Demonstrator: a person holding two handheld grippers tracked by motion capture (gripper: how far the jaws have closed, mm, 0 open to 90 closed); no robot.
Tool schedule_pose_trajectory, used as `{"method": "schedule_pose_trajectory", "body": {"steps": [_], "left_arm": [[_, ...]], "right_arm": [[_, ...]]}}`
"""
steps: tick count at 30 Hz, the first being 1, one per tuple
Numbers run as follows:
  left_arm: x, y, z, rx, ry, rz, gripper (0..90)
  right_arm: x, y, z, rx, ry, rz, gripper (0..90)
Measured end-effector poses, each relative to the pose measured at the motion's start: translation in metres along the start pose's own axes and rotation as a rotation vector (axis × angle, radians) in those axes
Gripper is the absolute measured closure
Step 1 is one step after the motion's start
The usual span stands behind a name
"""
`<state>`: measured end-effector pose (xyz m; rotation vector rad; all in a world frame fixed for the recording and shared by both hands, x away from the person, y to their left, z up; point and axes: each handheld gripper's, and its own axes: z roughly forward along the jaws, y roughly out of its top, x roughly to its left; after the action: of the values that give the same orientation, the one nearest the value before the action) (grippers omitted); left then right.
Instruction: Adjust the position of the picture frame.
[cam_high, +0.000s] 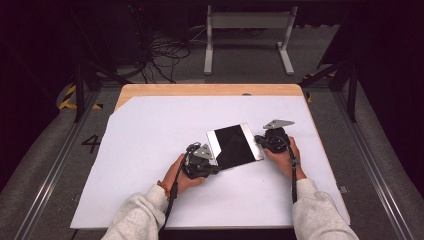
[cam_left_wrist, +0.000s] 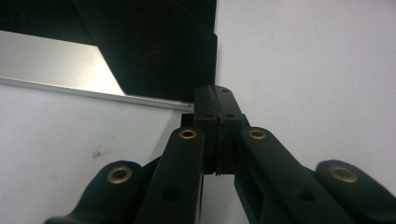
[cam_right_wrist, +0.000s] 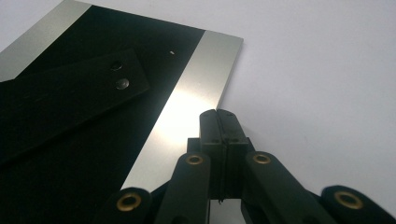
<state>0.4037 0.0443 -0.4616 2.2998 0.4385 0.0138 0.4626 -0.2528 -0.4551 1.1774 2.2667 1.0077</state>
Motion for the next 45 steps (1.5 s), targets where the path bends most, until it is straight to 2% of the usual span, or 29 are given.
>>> {"method": "schedule_pose_trajectory", "body": {"steps": [2,4,8,11,15,16,17,18,20,23,25,27,28,29,31,36,40,43,45], "left_arm": [[-0.001,0.000,0.001,-0.004,-0.002,-0.003,89.9],[-0.003,0.002,0.001,0.002,0.010,0.019,89.9],[-0.001,0.000,0.001,-0.009,-0.002,0.009,89.9],[-0.002,0.001,0.001,-0.007,0.001,0.017,89.9],[-0.001,0.001,-0.001,-0.023,-0.006,0.019,89.9],[0.000,0.001,-0.003,-0.030,0.004,0.023,89.9],[0.000,0.001,-0.003,-0.030,0.004,0.023,89.9],[0.002,0.002,-0.004,-0.019,0.022,0.038,89.9],[0.003,0.001,-0.004,-0.024,0.027,0.036,89.9],[0.010,0.000,-0.008,-0.024,0.081,0.045,89.5],[0.016,-0.001,-0.010,-0.011,0.094,0.039,89.5],[0.020,-0.001,-0.013,-0.025,0.101,0.025,89.4],[0.028,-0.002,-0.021,-0.062,0.134,0.000,89.4],[0.028,-0.002,-0.021,-0.062,0.134,0.000,88.4],[0.037,-0.004,-0.027,-0.083,0.150,-0.029,87.5],[0.053,-0.006,-0.035,-0.104,0.182,-0.059,87.7],[0.064,-0.003,-0.037,-0.119,0.211,-0.059,89.7],[0.077,0.000,-0.032,-0.113,0.205,-0.093,89.7],[0.082,0.002,-0.029,-0.102,0.247,-0.077,89.8]], "right_arm": [[0.000,0.000,0.000,0.002,-0.001,-0.001,90.0],[0.000,0.000,0.000,0.001,-0.001,0.002,90.0],[0.002,0.000,-0.001,0.005,-0.015,-0.009,90.0],[0.003,0.000,-0.004,0.010,-0.020,-0.016,88.9],[0.005,-0.005,-0.016,-0.005,0.001,-0.030,90.0],[0.007,-0.008,-0.021,-0.007,0.005,-0.045,90.0],[0.007,-0.008,-0.021,-0.007,0.005,-0.045,90.0],[0.009,-0.012,-0.025,-0.012,0.022,-0.047,90.0],[0.010,-0.014,-0.028,-0.012,0.032,-0.045,90.0],[0.017,-0.021,-0.035,-0.007,0.048,-0.080,90.0],[0.020,-0.026,-0.038,-0.007,0.059,-0.084,90.0],[0.021,-0.027,-0.040,-0.006,0.068,-0.081,90.0],[0.023,-0.028,-0.042,-0.004,0.069,-0.089,90.0],[0.023,-0.028,-0.042,-0.004,0.069,-0.089,90.0],[0.028,-0.033,-0.047,0.002,0.078,-0.098,90.0],[0.034,-0.039,-0.052,0.015,0.085,-0.107,90.0],[0.037,-0.042,-0.052,0.028,0.067,-0.117,90.0],[0.037,-0.043,-0.052,0.027,0.054,-0.116,90.0],[0.037,-0.044,-0.052,0.022,0.049,-0.110,90.0]]}}
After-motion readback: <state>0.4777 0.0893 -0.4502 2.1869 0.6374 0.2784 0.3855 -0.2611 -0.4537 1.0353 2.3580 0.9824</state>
